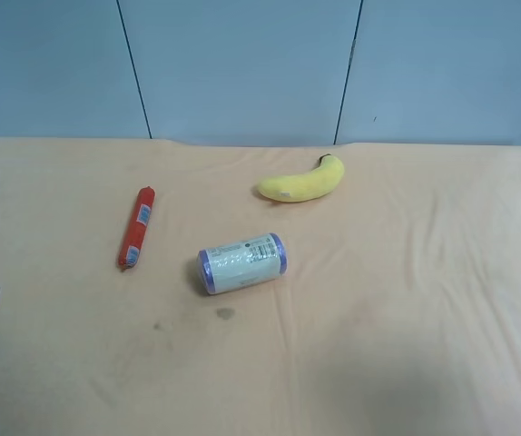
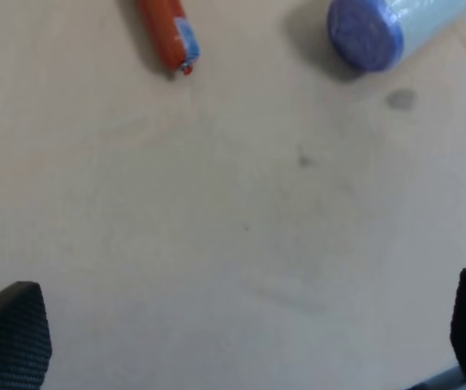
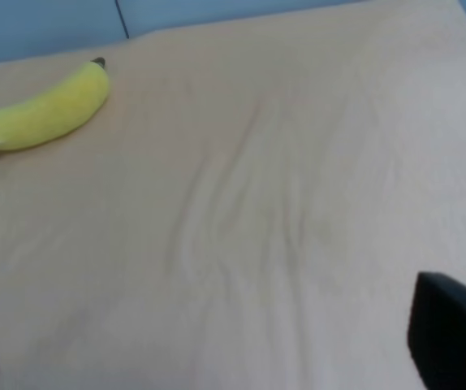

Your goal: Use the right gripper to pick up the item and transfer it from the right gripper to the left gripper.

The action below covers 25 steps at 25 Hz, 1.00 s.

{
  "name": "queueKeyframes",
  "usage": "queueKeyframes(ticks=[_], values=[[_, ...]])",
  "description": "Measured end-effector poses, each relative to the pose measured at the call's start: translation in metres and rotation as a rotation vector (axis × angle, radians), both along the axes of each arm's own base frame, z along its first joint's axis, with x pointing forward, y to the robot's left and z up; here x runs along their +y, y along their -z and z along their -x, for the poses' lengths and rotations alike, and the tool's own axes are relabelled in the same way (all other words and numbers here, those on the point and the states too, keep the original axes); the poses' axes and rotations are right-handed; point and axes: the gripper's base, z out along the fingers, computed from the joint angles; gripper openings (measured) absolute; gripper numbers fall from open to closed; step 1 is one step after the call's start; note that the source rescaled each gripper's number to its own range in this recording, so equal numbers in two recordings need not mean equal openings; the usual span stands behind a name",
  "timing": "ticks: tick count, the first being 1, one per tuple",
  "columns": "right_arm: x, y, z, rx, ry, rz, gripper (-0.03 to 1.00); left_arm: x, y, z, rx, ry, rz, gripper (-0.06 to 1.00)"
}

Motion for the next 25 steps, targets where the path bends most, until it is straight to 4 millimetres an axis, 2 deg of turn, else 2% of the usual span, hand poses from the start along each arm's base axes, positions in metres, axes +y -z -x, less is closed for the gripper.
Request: queueKeyframes(ticks=[8, 16, 22, 25], values=[[0.0, 0.0, 0.0, 0.0, 0.0, 0.0, 1.0, 0.006, -0.011, 0.024, -0.156, -0.009, 0.024, 1.0], [0.0, 0.0, 0.0, 0.0, 0.0, 0.0, 1.0, 0.015, -0.019, 0.058, -0.369, -0.131, 0.039, 1.0], [0.0, 0.0, 0.0, 0.0, 0.0, 0.0, 1.0, 0.017, -0.02, 0.084, -0.511, -0.17, 0.047, 1.0], [0.0, 0.0, 0.0, 0.0, 0.0, 0.0, 1.0, 0.017, -0.018, 0.087, -0.512, -0.168, 0.043, 1.0]])
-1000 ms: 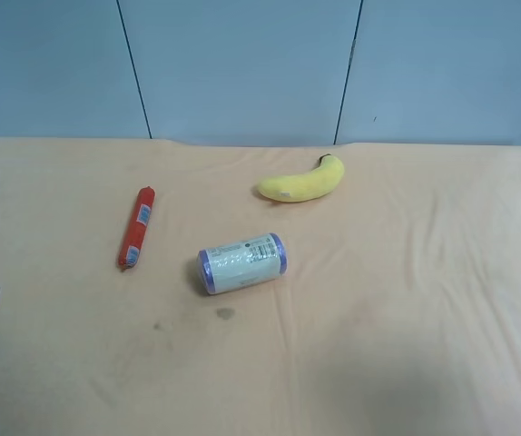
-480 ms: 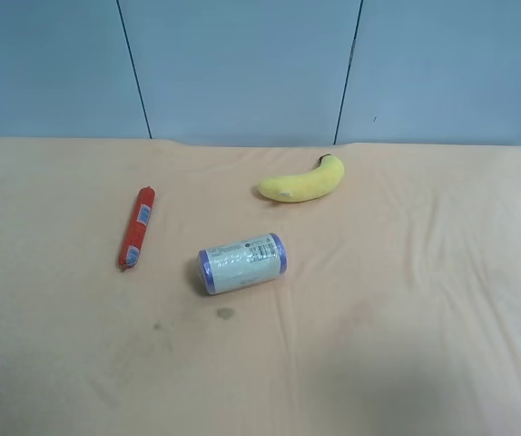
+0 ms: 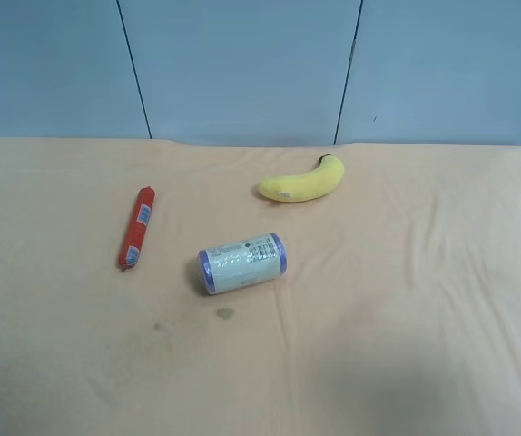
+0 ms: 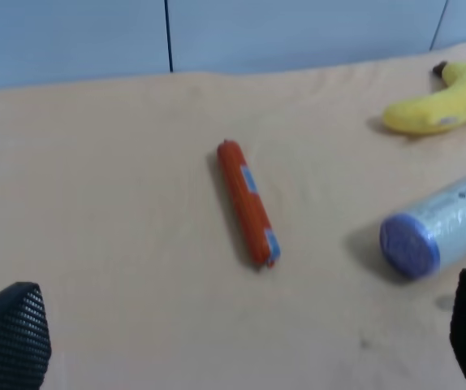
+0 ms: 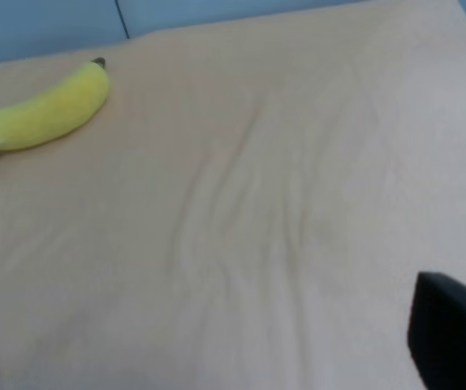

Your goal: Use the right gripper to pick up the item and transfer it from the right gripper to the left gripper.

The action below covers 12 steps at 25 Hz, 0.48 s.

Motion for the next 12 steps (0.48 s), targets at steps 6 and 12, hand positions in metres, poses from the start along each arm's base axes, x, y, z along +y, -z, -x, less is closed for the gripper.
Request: queueKeyframes(ticks=[6, 12], values=[[0.0, 0.0, 0.0, 0.0, 0.0, 0.0, 1.0, -0.001, 0.011, 0.004, 0.118, 0.017, -0.022, 1.0], [0.0, 0.0, 0.0, 0.0, 0.0, 0.0, 1.0, 0.002, 0.012, 0.004, 0.123, -0.007, -0.053, 1.0]])
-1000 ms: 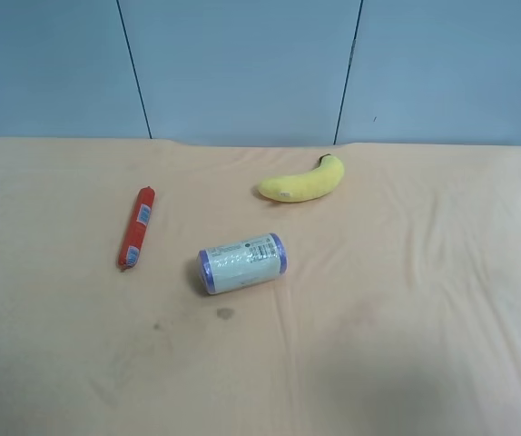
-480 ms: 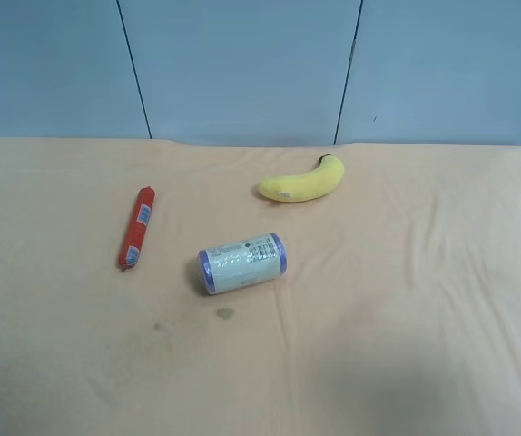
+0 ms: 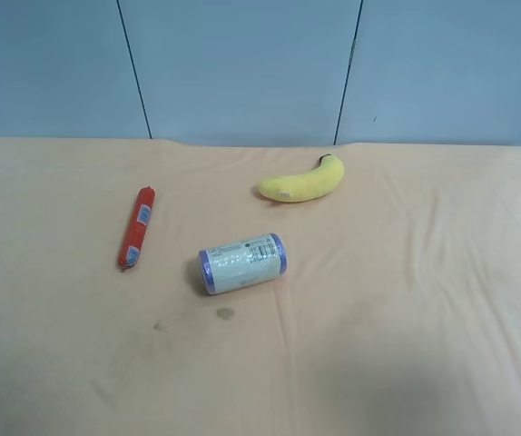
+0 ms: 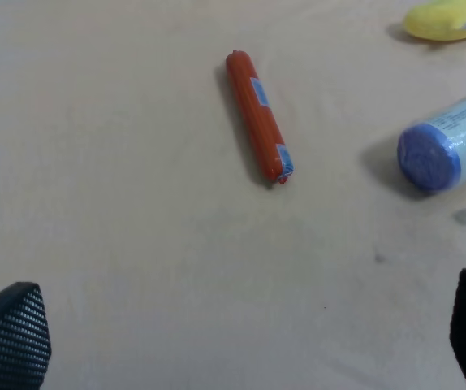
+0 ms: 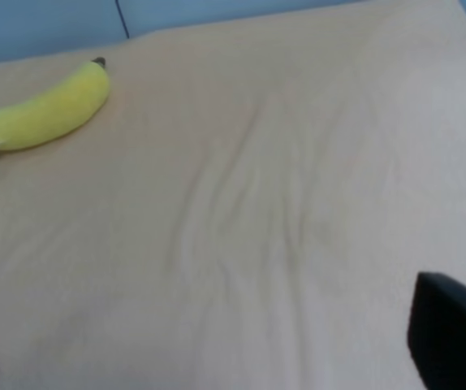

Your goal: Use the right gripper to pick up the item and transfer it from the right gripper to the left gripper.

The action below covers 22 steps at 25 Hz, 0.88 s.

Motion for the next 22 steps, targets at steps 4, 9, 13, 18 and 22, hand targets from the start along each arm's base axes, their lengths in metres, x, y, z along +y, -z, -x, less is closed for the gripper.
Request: queueKeyframes(ticks=[4, 9, 13, 18, 22], values=[[0.0, 0.0, 0.0, 0.0, 0.0, 0.0, 1.0, 0.0001, 0.003, -0.0019, 0.006, -0.002, -0.001, 1.0], [0.0, 0.0, 0.0, 0.0, 0.0, 0.0, 1.0, 0.0001, 0.0035, -0.0022, 0.007, -0.002, 0.0, 1.0], [0.0, 0.0, 0.0, 0.0, 0.0, 0.0, 1.0, 0.0001, 0.0035, -0.0022, 0.007, -0.002, 0.0, 1.0], [0.0, 0.0, 0.0, 0.0, 0.0, 0.0, 1.0, 0.0001, 0.0035, -0.0022, 0.007, -0.002, 0.0, 1.0], [0.0, 0.0, 0.0, 0.0, 0.0, 0.0, 1.0, 0.0001, 0.0034, -0.0022, 0.006, -0.002, 0.0, 1.0]])
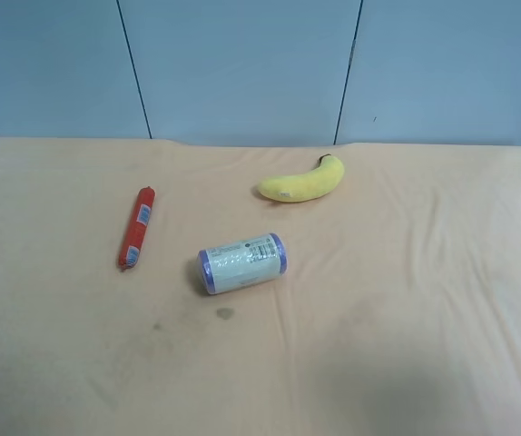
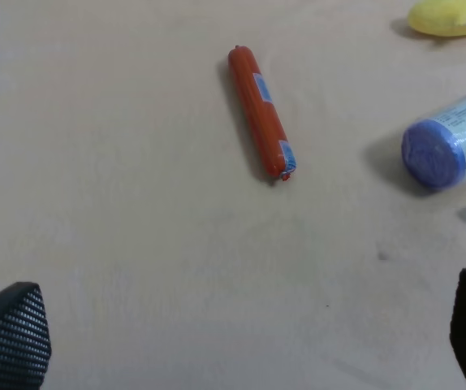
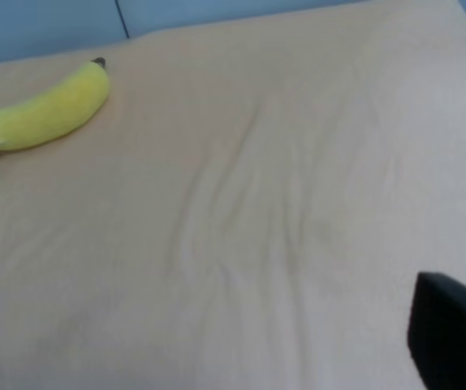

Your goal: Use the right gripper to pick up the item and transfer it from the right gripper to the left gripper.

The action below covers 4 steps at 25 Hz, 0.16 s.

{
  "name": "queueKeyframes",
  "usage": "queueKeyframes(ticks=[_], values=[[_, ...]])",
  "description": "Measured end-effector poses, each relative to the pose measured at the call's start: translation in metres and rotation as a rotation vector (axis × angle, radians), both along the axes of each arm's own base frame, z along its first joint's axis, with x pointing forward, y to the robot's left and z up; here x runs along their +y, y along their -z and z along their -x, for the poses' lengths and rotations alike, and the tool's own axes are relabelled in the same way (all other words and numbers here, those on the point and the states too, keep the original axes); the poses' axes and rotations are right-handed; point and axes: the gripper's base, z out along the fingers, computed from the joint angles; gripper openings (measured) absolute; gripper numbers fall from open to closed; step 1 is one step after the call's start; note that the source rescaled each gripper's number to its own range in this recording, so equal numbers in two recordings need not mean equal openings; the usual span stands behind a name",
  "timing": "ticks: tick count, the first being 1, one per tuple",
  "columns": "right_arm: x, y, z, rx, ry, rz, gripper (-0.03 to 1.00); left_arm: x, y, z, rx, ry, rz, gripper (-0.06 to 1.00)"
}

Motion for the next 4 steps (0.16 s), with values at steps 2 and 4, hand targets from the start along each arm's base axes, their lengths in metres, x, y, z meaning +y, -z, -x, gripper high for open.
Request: queueKeyframes(ticks=[2, 4], values=[[0.0, 0.0, 0.0, 0.0, 0.0, 0.0, 1.0, 0.0, 0.0, 0.0, 0.0, 0.0, 0.0, 1.0], [0.0, 0.0, 0.0, 0.0, 0.0, 0.0, 1.0, 0.0, 0.0, 0.0, 0.0, 0.0, 0.0, 1.0]])
